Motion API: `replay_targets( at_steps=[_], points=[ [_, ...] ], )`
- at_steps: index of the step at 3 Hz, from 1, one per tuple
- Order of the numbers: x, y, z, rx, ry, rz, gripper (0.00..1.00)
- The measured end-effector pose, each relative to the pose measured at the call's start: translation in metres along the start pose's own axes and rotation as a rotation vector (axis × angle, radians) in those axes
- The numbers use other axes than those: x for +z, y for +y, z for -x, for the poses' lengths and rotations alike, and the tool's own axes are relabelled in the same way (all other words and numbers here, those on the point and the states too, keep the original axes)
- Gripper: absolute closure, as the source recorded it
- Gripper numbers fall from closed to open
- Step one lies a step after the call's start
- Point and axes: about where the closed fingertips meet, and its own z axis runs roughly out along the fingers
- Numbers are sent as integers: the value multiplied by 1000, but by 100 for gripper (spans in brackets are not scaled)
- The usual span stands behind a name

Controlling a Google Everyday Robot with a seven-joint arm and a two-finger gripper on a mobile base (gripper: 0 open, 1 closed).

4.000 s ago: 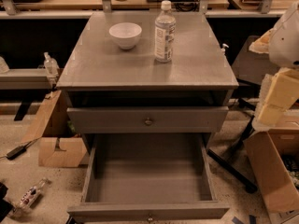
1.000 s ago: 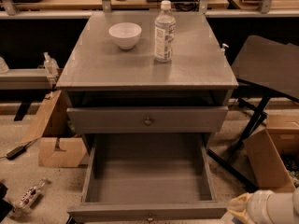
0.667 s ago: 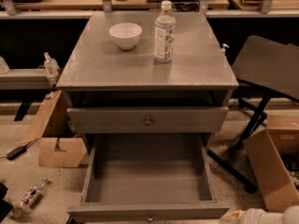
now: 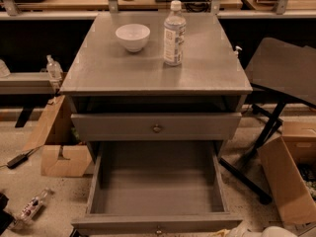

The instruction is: Close middle drawer

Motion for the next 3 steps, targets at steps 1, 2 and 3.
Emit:
replay_targets(
  at_steps=[1, 2, 3],
  points=[
    [40, -18, 3, -30, -44, 4, 100],
    [47, -31, 11, -65, -58, -9, 100],
    [50, -57, 24, -93, -70, -37, 100]
  ],
)
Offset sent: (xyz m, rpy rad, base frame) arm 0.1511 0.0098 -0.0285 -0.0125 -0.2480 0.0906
